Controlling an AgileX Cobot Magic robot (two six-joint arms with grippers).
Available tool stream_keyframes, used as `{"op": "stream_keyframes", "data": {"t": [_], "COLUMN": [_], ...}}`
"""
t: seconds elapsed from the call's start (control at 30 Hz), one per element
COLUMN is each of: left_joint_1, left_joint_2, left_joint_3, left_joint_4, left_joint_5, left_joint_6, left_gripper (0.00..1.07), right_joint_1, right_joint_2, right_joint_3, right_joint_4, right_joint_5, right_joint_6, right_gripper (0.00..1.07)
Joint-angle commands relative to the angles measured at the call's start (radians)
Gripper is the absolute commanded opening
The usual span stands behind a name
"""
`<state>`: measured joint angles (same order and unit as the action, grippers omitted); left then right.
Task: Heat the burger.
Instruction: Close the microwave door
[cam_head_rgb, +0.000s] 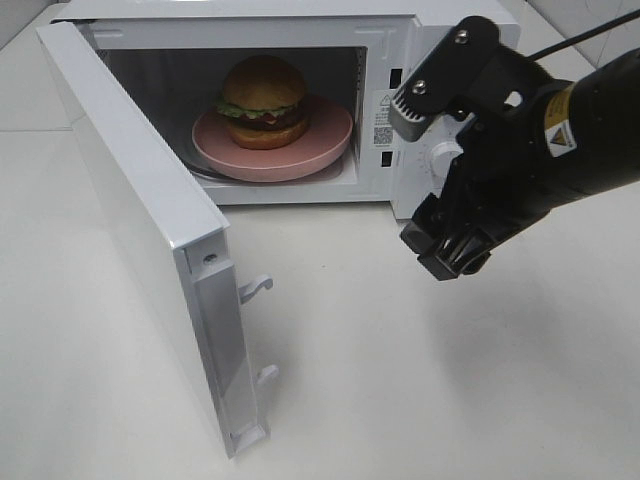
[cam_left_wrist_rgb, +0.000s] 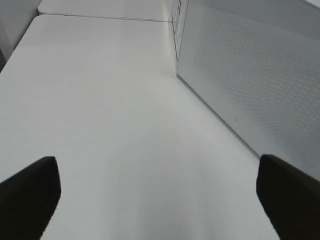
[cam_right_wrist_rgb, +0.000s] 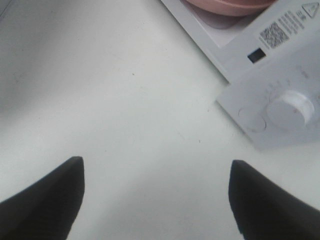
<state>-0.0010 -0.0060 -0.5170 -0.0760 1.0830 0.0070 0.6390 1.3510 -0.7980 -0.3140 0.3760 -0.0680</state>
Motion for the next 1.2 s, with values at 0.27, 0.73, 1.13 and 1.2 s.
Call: {"op": "stream_keyframes", "data": {"t": [0.27,0.73,1.13,1.2], "left_joint_1": [-0.005,-0.005,-0.005,-0.005], "left_joint_2": [-0.016,-0.016,-0.016,-0.016], "left_joint_3": [0.0,0.0,0.0,0.0], "left_joint_4": [-0.005,-0.005,-0.005,-0.005], "left_joint_5": [-0.014,-0.014,-0.014,-0.014], "left_joint_6": [-0.007,-0.007,-0.007,-0.007], "left_gripper": [1.0,1.0,1.0,1.0], "right_joint_1": [0.004,0.004,0.001,-0.016], "right_joint_2": [-0.149,-0.34,-0.569,-0.638], "right_joint_3": [0.004,0.006,0.006,0.013], "right_joint_4": [0.01,0.101,0.126,0.135], "right_joint_5": [0.348,0.602,0.73,0.776], "right_joint_6": [0.209,0.185,0.189,0.197], "right_gripper": [0.76,0.76,0.76,0.76]}}
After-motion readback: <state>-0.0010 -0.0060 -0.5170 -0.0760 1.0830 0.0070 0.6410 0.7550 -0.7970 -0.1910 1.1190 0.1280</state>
